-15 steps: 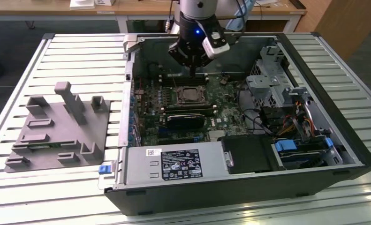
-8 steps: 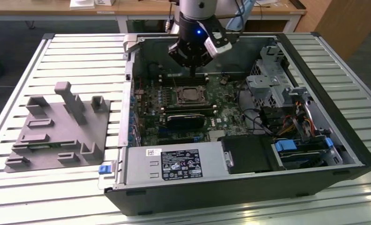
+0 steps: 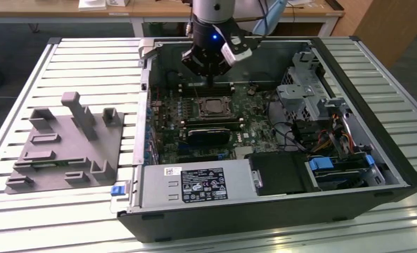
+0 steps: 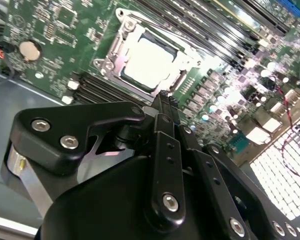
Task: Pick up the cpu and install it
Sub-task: 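Install the first cpu locking lever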
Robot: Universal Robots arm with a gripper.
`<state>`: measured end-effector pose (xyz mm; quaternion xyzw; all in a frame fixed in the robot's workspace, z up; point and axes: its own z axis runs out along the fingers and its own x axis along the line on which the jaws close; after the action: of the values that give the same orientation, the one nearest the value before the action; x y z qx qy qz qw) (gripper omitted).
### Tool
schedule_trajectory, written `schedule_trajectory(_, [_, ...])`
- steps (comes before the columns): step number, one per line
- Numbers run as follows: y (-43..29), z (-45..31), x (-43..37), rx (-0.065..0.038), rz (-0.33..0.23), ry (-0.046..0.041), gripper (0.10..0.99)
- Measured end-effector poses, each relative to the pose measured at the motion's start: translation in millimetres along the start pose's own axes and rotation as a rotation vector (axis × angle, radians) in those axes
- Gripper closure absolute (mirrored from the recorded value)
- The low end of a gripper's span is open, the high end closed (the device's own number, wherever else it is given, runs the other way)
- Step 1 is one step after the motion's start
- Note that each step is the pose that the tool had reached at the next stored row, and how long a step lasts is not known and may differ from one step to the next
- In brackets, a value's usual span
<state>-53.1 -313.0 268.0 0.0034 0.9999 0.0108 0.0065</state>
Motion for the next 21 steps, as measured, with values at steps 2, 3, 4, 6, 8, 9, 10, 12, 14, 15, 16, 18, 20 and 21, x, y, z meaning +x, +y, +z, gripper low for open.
schedule_trajectory(2, [0.0,0.3,3.6,0.0,-0.001,0.0,0.98])
schedule_trajectory(3, [0.0,0.4,5.2,0.0,-0.001,0.0,0.98])
schedule_trajectory(4, [-0.1,0.6,6.9,0.0,-0.002,0.0001,0.98])
schedule_trajectory(6, [-0.1,0.9,10.2,0.0,-0.003,0.0,0.98])
schedule_trajectory(8, [-0.1,1.3,13.8,0.0,-0.003,0.0,0.98])
schedule_trajectory(9, [-0.2,1.5,15.6,0.0,-0.003,0.0001,0.98])
schedule_trajectory(10, [-0.2,1.7,17.4,0.0,-0.003,0.0001,0.98])
schedule_trajectory(12, [-0.2,2.2,20.3,0.0,-0.003,0.0,0.98])
schedule_trajectory(14, [-0.2,2.5,23.2,0.0,-0.003,0.0001,0.98])
schedule_trajectory(15, [-0.2,2.7,24.4,0.0,-0.003,0.0,0.98])
schedule_trajectory(16, [-0.2,2.9,25.8,0.0,-0.003,0.0,0.98])
schedule_trajectory(18, [-0.2,3.4,28.9,0.0,-0.003,0.0,0.98])
schedule_trajectory(20, [-0.1,3.8,32.1,0.0,-0.003,0.0001,0.98])
schedule_trajectory(21, [-0.1,4.0,34.0,0.0,-0.003,0.0001,0.98])
